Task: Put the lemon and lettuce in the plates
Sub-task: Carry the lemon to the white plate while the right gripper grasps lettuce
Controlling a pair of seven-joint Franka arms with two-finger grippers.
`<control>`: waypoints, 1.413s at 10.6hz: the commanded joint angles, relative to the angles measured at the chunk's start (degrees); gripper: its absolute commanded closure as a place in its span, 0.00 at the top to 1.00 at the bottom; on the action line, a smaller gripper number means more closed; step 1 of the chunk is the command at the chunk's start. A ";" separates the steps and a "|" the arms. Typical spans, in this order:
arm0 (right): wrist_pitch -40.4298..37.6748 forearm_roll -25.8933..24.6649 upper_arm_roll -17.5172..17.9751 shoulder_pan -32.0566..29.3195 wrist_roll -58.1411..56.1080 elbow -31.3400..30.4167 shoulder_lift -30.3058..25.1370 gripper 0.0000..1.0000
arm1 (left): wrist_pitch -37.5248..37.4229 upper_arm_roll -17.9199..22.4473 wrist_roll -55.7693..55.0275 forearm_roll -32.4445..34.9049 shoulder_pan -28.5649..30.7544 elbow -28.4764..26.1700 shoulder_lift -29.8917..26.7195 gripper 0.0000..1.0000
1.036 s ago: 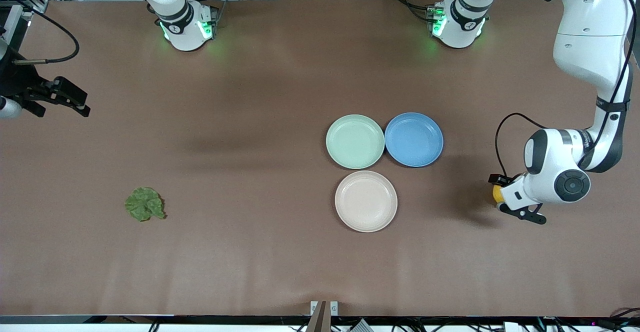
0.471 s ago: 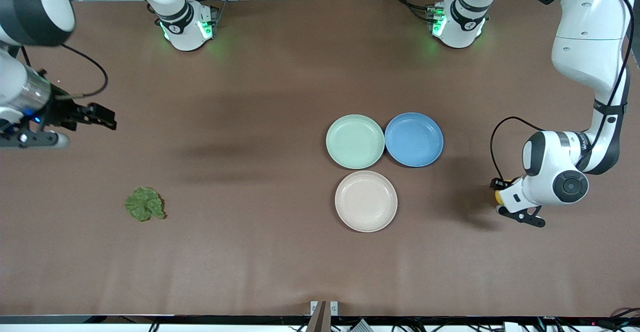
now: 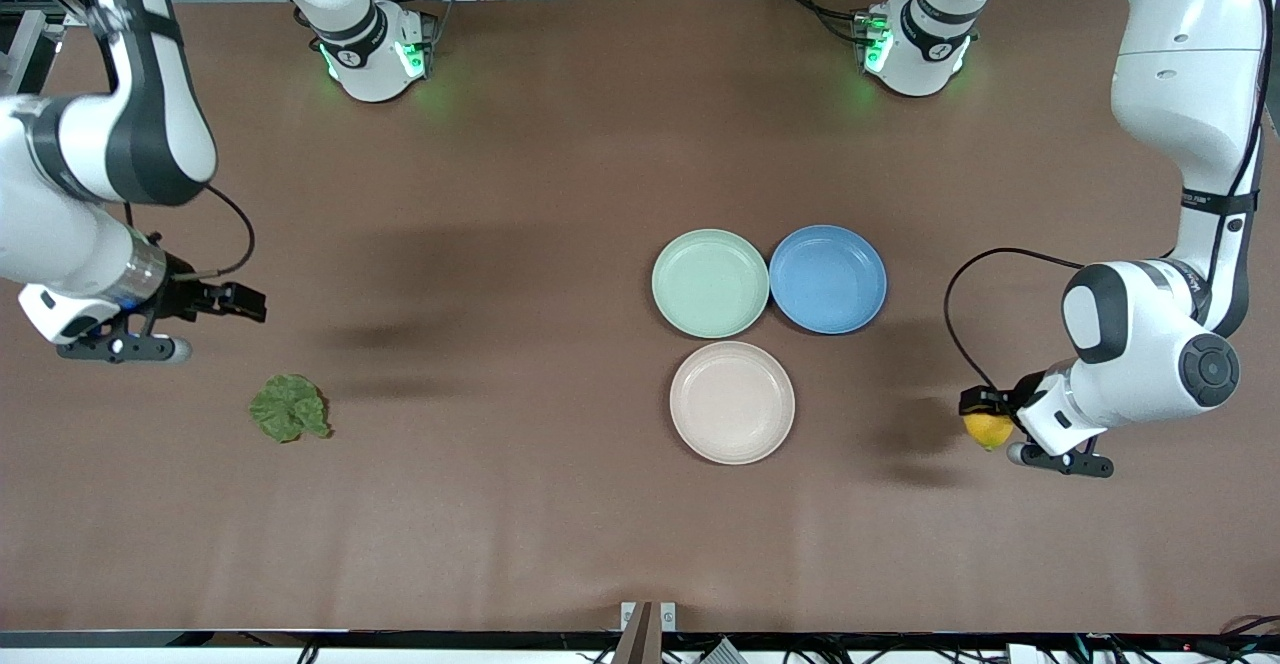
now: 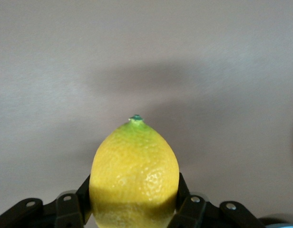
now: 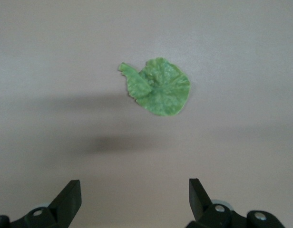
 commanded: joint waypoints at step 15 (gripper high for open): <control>32.33 3.25 0.64 -2.31 -0.29 0.71 25.01 0.68 | 20.61 -5.87 -46.63 -1.63 -20.70 1.49 3.24 0.19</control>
